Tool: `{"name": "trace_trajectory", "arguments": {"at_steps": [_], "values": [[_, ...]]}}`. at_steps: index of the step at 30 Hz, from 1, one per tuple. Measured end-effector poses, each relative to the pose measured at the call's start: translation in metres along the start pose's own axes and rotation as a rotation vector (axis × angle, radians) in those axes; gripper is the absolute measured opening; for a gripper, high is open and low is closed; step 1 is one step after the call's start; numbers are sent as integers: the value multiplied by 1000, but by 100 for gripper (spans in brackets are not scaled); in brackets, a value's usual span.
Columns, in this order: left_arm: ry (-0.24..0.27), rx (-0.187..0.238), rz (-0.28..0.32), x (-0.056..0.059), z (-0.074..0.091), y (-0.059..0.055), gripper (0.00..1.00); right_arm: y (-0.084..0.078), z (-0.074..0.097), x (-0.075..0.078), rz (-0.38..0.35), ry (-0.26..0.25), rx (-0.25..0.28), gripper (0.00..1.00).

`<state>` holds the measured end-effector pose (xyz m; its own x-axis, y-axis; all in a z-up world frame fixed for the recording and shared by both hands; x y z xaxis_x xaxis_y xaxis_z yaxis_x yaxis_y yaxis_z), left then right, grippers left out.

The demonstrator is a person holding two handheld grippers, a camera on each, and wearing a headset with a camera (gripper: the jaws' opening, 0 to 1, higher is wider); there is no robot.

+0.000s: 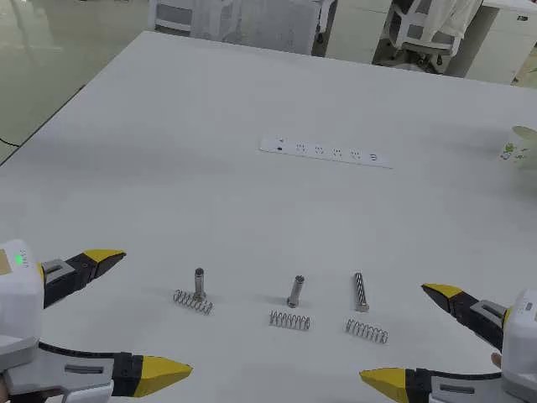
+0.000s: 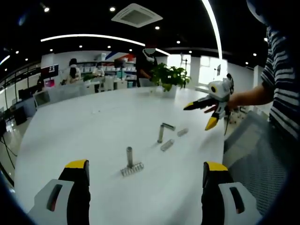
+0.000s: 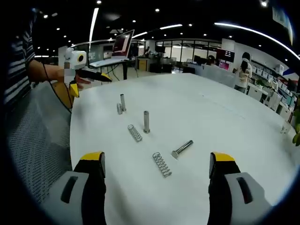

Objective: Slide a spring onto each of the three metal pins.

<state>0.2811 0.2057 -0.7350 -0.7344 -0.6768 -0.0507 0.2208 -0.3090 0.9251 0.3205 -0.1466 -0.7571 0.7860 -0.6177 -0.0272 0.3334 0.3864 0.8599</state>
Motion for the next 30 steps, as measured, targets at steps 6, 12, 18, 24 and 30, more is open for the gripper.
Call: {"name": "trace_trajectory", "arguments": {"at_steps": [6, 12, 18, 24, 30], "values": [[-7, -4, -1, 2, -1, 0, 98, 0, 0, 0, 3, 0, -2, 91], [-11, 0, -1, 2, 0, 2, 98, -1, 1, 0, 7, 1, -6, 91], [-9, 0, -4, 2, 0, 5, 98, -2, 2, 0, 7, 2, -7, 91], [-12, 3, -8, 2, -1, 6, 98, -1, 1, 0, 9, 3, -7, 91], [-9, 0, -5, 2, 0, 4, 98, 1, 0, 1, 12, 5, -5, 91]]}}
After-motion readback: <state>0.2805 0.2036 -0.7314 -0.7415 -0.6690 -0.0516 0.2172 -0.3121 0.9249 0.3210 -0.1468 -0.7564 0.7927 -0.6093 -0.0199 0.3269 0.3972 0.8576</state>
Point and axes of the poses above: the centre of the closed fingertips' face, and the gripper's own axes: z roughly backward along the fingers, x roughly to its right, y roughly out of its top, the point moved 8 cm from there along z, roughly backward along the fingers, and after that the axes turned 6 degrees about -z, right-handed, at the moved point
